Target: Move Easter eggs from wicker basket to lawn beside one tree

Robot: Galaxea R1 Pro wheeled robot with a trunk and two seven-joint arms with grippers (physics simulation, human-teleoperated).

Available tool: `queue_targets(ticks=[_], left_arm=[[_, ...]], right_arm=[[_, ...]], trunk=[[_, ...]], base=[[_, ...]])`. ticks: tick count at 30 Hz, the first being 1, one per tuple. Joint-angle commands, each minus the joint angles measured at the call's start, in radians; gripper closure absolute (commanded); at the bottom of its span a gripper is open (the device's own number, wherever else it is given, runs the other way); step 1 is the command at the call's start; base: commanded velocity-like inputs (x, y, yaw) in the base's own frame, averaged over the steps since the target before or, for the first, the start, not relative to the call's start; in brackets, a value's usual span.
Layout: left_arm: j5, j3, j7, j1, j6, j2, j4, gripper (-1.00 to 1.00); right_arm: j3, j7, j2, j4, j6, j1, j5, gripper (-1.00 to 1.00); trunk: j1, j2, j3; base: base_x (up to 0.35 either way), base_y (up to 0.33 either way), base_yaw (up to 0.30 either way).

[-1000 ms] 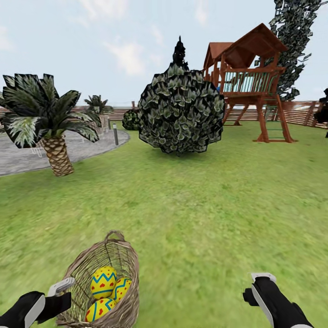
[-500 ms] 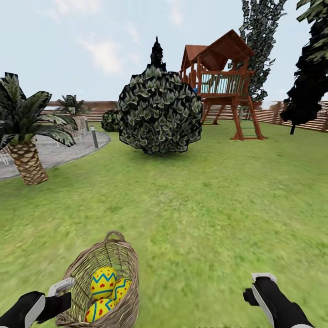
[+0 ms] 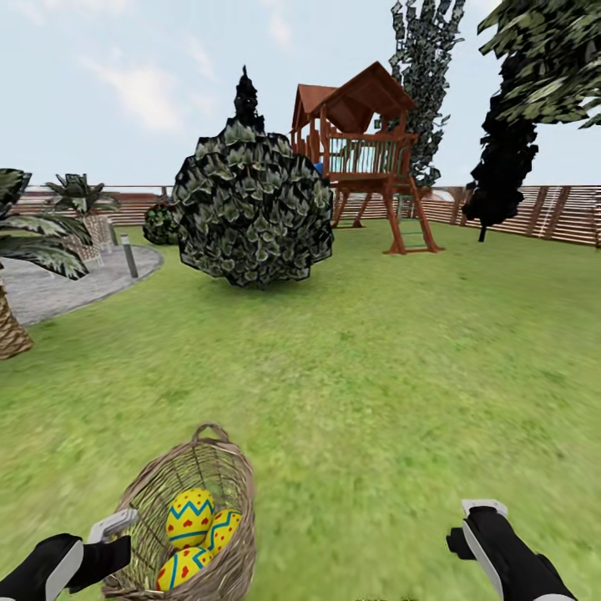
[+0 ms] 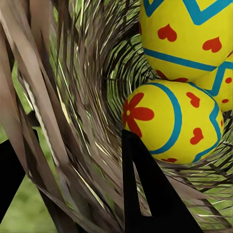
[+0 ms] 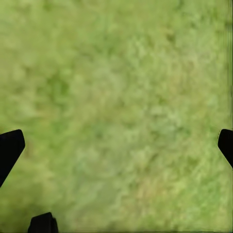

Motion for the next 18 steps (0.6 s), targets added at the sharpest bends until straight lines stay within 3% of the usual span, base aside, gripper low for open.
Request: queue_targets(ticks=[1,18], left_arm=[[0.008,0.009,-0.003,0.0,0.008,-0.001,-0.002,1.0],[0.009,0.009,-0.003,0.0,0.008,-0.001,-0.002,1.0]], right_arm=[[0.0,-0.003,0.0,-0.001,0.004,-0.001,-0.003,-1.0],[0.0,-0.004,0.002,-0.001,0.004,-0.001,-0.003,-1.0]], trunk=[[-0.004,0.007,0.002],[-0.069,0.126,0.055]], base=[[0.0,0.0,-0.281],[0.0,0.0,-0.281]])
